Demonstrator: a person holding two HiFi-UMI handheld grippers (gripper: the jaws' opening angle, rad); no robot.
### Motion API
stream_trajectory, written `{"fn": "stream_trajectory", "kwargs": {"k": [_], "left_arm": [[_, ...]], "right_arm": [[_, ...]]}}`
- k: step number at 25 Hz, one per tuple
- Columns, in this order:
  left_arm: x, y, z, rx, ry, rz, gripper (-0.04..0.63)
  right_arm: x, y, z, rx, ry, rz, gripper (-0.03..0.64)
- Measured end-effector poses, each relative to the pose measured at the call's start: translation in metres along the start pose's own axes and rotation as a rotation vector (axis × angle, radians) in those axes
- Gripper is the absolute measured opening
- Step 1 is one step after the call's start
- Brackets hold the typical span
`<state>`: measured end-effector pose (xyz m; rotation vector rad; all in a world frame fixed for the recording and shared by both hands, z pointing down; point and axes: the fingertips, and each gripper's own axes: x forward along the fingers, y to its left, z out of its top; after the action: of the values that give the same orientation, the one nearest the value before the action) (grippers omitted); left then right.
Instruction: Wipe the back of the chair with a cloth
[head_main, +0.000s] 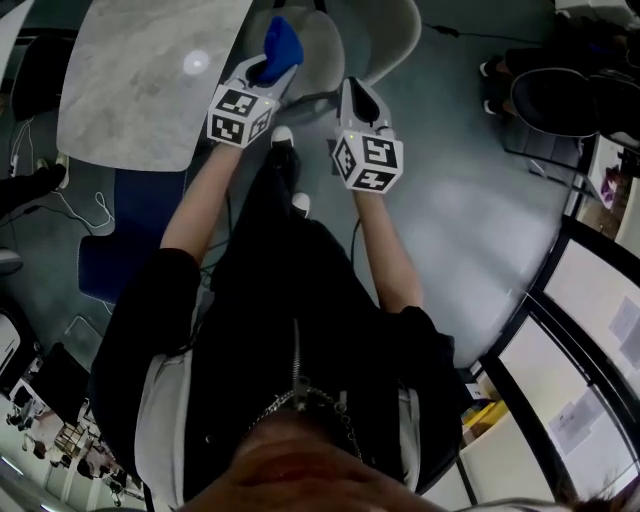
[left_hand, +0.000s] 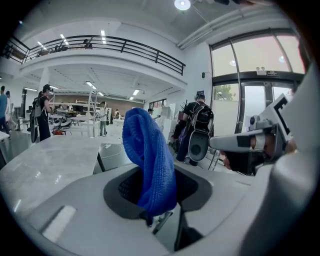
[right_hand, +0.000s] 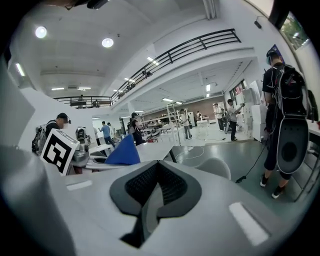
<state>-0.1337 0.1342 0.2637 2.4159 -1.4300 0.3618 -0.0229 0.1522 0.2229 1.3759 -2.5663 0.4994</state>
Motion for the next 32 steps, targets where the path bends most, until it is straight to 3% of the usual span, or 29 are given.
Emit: {"fn": "stream_trajectory", "kwargs": {"k": [7, 10, 18, 24, 32], "left_arm": [[0.067, 0.063, 0.013, 0.046, 0.043, -0.039, 0.124], [0.114, 0.077, 0.022, 0.047, 0.051, -0.061, 0.124], [0.197, 0.078, 0.021, 0.079, 0.087, -0.096, 0.124], [0.265, 0.072, 0.016, 0.106, 0.078, -0.134, 0.124], [0.337, 0.072, -0.027, 0.196, 0.109, -0.195, 0.124]], "right_arm": [[0.081, -0.021, 0.010, 0.013, 0.049, -0.033, 0.003], [0.108, -0.054, 0.014, 0.033, 0.059, -0.065, 0.003], [0.135, -0.113, 0.025, 0.079, 0.054, -0.113, 0.003], [0.156, -0.154, -0.003, 0.076, 0.094, -0.124, 0.003], [0.177, -0.188, -0.025, 0.083, 0.100, -0.129, 0.003]]}}
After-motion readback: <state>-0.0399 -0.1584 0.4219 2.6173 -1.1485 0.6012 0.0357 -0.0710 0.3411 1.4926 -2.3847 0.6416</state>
